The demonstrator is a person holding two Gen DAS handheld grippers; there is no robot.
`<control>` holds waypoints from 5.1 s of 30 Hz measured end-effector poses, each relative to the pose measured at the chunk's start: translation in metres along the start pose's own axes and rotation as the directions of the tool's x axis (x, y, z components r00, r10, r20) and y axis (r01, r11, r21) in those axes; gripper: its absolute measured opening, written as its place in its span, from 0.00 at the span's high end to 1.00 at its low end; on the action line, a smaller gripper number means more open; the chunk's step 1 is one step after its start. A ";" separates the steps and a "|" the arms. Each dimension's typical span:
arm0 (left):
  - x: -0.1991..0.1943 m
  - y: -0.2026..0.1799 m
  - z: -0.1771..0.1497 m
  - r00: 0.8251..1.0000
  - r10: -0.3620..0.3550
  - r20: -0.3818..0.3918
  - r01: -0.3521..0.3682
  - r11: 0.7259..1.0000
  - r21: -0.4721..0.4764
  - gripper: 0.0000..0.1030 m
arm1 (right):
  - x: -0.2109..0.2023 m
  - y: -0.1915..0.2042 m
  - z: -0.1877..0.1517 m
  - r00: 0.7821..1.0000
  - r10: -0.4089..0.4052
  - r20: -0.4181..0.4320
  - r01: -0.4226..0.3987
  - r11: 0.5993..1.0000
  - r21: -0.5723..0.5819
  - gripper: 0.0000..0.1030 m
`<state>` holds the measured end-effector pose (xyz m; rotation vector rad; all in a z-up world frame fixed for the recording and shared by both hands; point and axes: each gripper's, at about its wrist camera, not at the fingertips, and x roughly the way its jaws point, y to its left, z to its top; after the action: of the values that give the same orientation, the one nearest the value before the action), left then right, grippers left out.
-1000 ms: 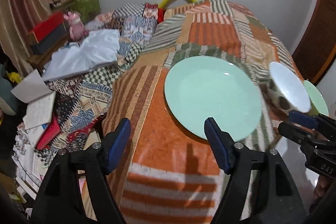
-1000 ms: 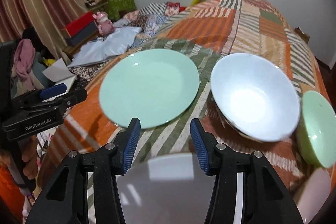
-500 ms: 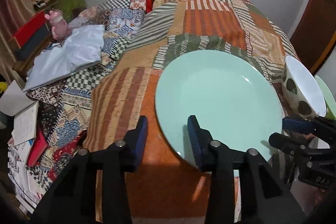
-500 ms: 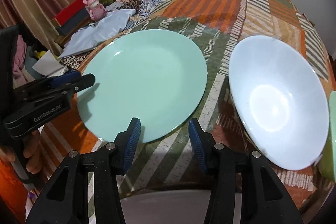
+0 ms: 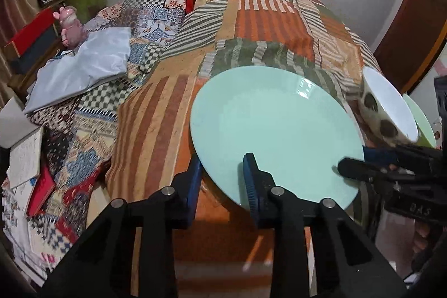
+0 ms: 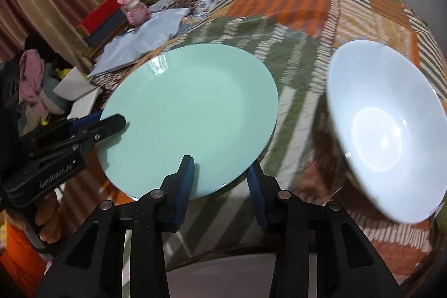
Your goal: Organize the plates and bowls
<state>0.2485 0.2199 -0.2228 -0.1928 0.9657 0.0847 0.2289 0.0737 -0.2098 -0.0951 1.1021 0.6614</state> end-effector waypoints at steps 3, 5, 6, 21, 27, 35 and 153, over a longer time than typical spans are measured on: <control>-0.015 0.007 -0.014 1.000 0.011 -0.002 -0.011 1.000 -0.004 0.71 | 0.000 0.007 -0.003 0.999 0.034 -0.014 -0.034 0.999 -0.027 0.67; -0.026 0.014 -0.024 1.000 0.000 -0.012 0.000 1.000 -0.027 0.72 | 0.000 0.013 -0.006 0.999 0.049 -0.021 -0.050 0.998 -0.045 0.67; -0.031 0.017 -0.030 1.000 -0.007 -0.015 0.007 0.999 -0.039 0.72 | 0.000 0.017 -0.008 0.998 0.059 -0.026 -0.060 0.997 -0.053 0.67; -0.035 0.040 -0.042 0.999 0.003 -0.039 -0.007 0.994 -0.108 0.72 | 0.004 0.009 -0.001 0.999 0.021 -0.033 -0.023 0.998 -0.059 0.67; -0.014 0.047 -0.035 0.999 -0.029 -0.043 0.023 0.991 -0.134 0.72 | 0.019 0.013 0.002 0.998 0.039 -0.058 -0.043 0.997 -0.069 0.67; -0.018 0.040 -0.035 1.000 -0.002 -0.031 -0.001 0.994 -0.110 0.72 | 0.017 0.020 0.003 0.999 0.024 -0.046 -0.029 0.995 -0.096 0.71; -0.060 -0.144 -0.097 0.996 -0.083 -0.034 0.085 0.994 0.075 0.72 | -0.123 -0.055 -0.160 0.966 -0.114 0.230 0.070 0.979 0.192 0.72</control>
<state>0.1589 0.0604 -0.2093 -0.1646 0.9886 -0.0323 0.0967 -0.0876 -0.1942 0.0892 0.9131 0.4720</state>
